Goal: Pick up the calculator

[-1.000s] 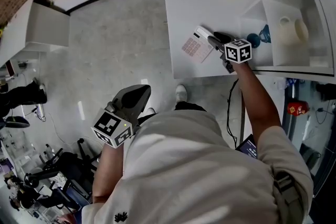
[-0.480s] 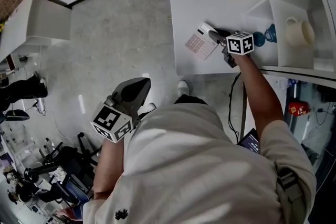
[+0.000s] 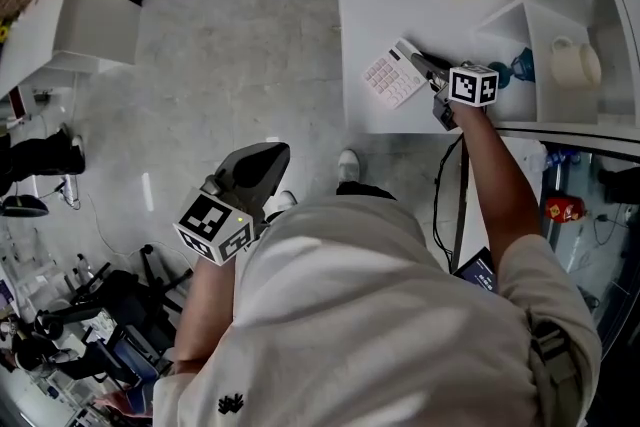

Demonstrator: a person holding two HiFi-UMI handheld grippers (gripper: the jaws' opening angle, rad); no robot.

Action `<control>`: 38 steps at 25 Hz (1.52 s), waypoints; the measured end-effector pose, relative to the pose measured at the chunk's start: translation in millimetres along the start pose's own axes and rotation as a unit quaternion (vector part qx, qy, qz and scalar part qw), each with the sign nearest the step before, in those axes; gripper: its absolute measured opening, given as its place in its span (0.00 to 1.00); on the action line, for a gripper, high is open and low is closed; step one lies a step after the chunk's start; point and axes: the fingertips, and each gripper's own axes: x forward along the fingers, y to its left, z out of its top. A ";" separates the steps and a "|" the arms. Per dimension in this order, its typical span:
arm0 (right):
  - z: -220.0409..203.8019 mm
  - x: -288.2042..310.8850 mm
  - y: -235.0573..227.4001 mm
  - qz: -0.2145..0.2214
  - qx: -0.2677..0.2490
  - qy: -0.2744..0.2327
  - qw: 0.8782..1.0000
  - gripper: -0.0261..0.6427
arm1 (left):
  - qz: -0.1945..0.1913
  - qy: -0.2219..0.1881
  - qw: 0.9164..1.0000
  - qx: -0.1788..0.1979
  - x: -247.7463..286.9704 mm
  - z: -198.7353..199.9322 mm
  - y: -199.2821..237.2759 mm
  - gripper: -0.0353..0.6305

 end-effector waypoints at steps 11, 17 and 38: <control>9.0 1.9 65.7 -0.035 -0.028 -0.026 0.999 0.12 | -0.015 -0.018 1.000 -0.003 -59.4 -22.0 7.6 0.06; 7.4 13.7 127.4 -0.020 -0.032 -0.043 0.998 0.12 | -0.020 -0.023 1.000 -0.005 -101.8 -41.2 17.1 0.06; -31.7 24.0 330.4 0.016 -0.048 -0.076 0.996 0.12 | -0.044 -0.024 0.999 -0.009 -215.4 -114.8 37.8 0.06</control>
